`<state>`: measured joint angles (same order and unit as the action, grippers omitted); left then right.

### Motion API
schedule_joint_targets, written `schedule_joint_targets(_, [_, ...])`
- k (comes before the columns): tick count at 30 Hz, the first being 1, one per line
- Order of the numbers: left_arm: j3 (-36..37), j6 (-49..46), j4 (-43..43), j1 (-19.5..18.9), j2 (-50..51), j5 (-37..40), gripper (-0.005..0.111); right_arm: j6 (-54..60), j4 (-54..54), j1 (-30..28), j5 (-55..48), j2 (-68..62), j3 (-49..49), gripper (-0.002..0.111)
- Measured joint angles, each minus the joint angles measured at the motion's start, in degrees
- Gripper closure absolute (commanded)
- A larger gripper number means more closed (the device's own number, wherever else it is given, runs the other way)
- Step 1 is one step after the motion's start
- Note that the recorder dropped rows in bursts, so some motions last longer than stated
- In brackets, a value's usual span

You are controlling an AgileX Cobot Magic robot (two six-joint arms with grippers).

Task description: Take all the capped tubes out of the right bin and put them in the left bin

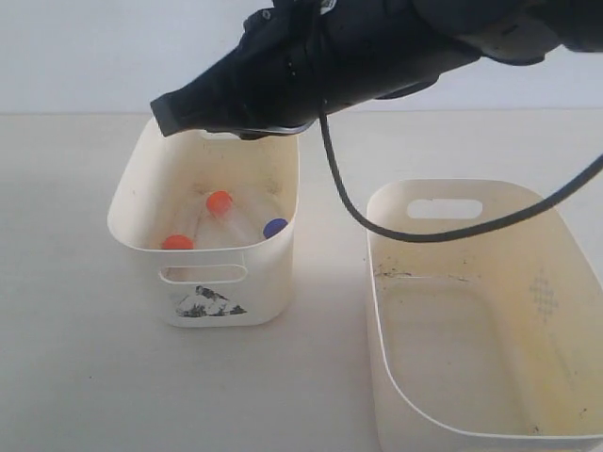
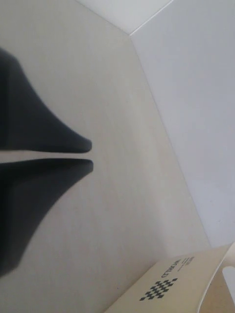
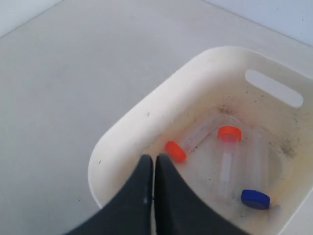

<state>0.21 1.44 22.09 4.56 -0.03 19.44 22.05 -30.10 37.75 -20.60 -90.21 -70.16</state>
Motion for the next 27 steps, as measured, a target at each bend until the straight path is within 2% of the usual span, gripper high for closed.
schedule_joint_targets(8, [0.0, 0.0, 0.0, 0.0, 0.0, 0.0, 0.102, 1.92, 0.94, 0.0, 2.09, 0.11, 0.0, 0.107])
schedule_joint_targets(11, [0.0, 0.0, 0.0, 0.0, 0.0, 0.0, 0.102, 2.03, 5.98, 0.0, 3.58, 0.93, 0.0, 0.107])
schedule_joint_targets(14, [0.0, 0.0, 0.0, 0.0, 0.0, 0.0, 0.102, 2.38, 17.3, 0.0, 2.56, 8.89, 3.94, 0.107])
schedule_joint_targets(19, [0.0, 0.0, 0.0, 0.0, 0.0, 0.0, 0.102, 2.12, 21.75, -1.51, 2.56, 26.99, 16.41, 0.107])
schedule_joint_targets(22, [0.0, 0.0, 0.0, 0.0, 0.0, 0.0, 0.102, -0.07, 21.18, -6.95, 4.95, 36.16, 25.34, 0.107])
schedule_joint_targets(27, [0.0, 0.0, 0.0, 0.0, 0.0, 0.0, 0.102, -8.5, 18.65, -20.29, 17.51, 53.89, 44.16, 0.107])
